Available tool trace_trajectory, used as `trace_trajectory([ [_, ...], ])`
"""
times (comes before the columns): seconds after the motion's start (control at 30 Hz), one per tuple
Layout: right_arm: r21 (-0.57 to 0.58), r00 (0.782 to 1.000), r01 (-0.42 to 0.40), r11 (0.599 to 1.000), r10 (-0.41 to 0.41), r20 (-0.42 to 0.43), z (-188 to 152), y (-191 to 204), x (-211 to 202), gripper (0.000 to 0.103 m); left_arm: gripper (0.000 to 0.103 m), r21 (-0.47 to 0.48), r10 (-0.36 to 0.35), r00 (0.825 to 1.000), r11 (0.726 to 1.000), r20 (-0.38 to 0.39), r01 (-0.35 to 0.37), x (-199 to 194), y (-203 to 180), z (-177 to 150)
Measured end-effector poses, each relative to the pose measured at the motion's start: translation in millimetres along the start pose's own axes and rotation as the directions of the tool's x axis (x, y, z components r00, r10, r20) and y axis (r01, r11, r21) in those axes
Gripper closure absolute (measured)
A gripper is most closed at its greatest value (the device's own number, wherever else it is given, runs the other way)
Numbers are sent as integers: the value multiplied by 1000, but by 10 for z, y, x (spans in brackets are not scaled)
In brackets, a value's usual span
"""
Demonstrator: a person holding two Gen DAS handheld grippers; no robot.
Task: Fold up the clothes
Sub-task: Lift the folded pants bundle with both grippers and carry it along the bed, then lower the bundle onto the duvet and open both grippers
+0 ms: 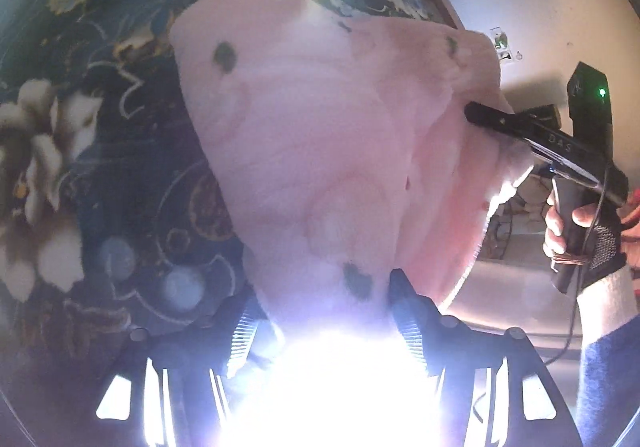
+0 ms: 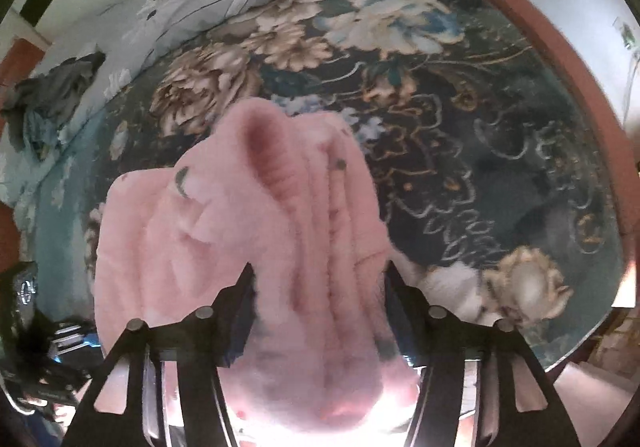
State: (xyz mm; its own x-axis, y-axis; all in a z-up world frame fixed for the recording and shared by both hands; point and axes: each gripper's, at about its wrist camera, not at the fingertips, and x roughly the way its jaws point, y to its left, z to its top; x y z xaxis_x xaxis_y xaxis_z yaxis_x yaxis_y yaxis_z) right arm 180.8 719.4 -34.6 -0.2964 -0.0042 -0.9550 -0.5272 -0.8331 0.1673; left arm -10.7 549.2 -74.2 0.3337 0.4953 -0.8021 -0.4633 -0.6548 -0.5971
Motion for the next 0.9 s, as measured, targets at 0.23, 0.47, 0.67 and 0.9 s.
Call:
trace_trajectory([
  [0.23,88,973,47,995,-66,220,-81,-62,-510,43,37,124,129,986,982,104,-141,-442,18,-137],
  [0.47,142,928,-125,982,65,366,-492,211,-655,43,37,239,145,963,950,227,-199,-655,-223,-63],
  [0.67,173,967,-87,981,41,253,-791,342,-148,43,37,355,154,971,911,180,-211,-348,-280,-221],
  [0.9,297,967,-124,947,48,251,-910,188,84,43,37,366,221,971,899,93,-240,17,-310,-167],
])
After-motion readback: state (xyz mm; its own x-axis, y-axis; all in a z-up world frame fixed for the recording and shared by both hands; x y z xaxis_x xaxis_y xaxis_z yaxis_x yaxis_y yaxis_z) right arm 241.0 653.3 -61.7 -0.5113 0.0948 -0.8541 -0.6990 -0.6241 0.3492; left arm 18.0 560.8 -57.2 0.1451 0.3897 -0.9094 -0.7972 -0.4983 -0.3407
